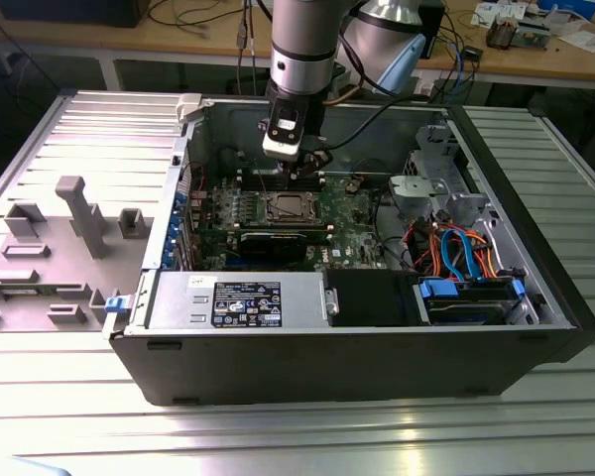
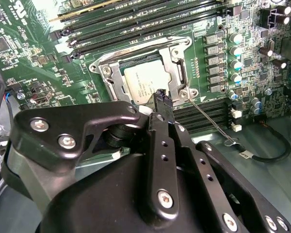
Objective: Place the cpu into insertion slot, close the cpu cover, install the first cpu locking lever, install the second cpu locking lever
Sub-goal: 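Install the first cpu locking lever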
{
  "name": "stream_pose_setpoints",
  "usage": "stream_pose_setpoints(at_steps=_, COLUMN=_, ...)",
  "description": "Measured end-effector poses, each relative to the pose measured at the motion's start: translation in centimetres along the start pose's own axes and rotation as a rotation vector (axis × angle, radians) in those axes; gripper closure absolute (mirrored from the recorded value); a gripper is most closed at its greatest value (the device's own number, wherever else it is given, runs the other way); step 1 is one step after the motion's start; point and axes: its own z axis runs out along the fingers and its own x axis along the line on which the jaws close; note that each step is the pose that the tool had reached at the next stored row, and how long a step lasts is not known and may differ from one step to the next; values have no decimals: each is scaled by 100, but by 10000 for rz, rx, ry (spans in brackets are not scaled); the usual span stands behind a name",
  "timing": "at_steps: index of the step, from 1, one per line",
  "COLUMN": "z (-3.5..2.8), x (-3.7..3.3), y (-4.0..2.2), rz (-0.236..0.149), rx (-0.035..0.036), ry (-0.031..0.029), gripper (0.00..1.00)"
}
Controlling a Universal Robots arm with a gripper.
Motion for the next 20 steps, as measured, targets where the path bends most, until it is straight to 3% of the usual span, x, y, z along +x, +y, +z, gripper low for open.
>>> stream_pose_setpoints(at_steps=10, z=0, x=0, y=0, rz=-210, rx=10, ry=5, gripper=89)
stream_pose_setpoints(at_steps=13, z=0, x=0, y=0, rz=-620, rx=30, ry=14, gripper=89)
stream_pose_setpoints(at_steps=14, z=0, x=0, y=0, rz=-994, rx=49, ry=22, gripper=89)
stream_pose_setpoints(at_steps=16, z=0, x=0, y=0, rz=-1385, rx=67, ry=31, gripper=89)
stream_pose_setpoints(at_steps=20, z=0, x=1, y=0, rz=-1739, rx=75, ry=26, gripper=89)
